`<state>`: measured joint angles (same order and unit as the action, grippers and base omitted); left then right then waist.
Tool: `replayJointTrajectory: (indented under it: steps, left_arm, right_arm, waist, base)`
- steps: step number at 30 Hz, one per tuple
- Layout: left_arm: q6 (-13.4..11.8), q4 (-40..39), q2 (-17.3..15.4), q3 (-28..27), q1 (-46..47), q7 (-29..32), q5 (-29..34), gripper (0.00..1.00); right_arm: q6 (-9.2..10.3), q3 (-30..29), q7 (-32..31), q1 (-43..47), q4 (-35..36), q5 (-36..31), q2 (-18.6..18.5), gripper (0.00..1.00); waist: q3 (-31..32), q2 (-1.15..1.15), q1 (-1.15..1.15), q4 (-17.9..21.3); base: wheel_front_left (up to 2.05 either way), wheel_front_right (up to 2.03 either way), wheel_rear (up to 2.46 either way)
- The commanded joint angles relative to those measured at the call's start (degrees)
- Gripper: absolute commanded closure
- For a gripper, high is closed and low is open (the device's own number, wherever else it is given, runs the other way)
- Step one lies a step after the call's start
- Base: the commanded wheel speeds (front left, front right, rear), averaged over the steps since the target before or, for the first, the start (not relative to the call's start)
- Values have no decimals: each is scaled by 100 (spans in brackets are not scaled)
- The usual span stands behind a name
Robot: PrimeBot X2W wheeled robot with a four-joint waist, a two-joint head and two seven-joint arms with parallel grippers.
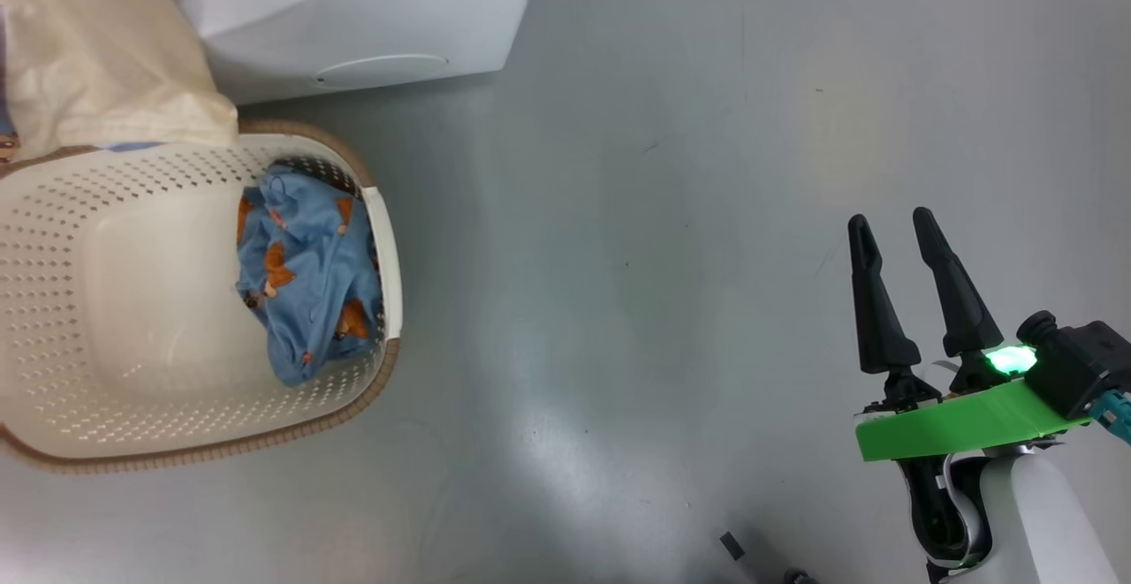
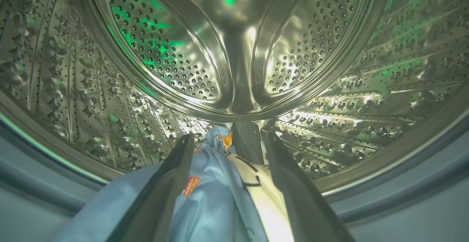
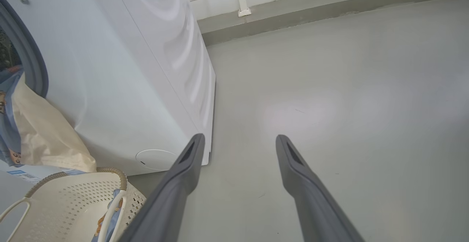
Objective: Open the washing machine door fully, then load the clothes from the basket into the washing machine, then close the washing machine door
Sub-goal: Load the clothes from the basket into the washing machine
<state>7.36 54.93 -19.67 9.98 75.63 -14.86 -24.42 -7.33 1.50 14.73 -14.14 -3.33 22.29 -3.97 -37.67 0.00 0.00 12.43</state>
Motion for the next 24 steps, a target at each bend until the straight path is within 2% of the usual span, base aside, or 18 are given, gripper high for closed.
replayJointTrajectory:
  steps: [1, 13, 24]
  left_arm:
    - [12, -196, -209, -114, -168, -14, -83, 0]
    - [13, -1108, 127, -559, -1348, -14, -211, 0]
    - [13, -2151, 371, -1045, -2710, -14, -26, 0]
  right_arm:
    - [-16, 103, 27, 37, 129, -15, -70, 0]
    - [-16, -23, 27, 100, 190, -51, -161, 0]
    - [-16, -149, 27, 179, 228, -81, -279, 0]
  waist:
    - [13, 0, 0, -36]
    - [155, 0, 0, -271]
    - [253, 0, 0, -516]
  base:
    - [0, 0, 0]
    - [0, 0, 0]
    - [0, 0, 0]
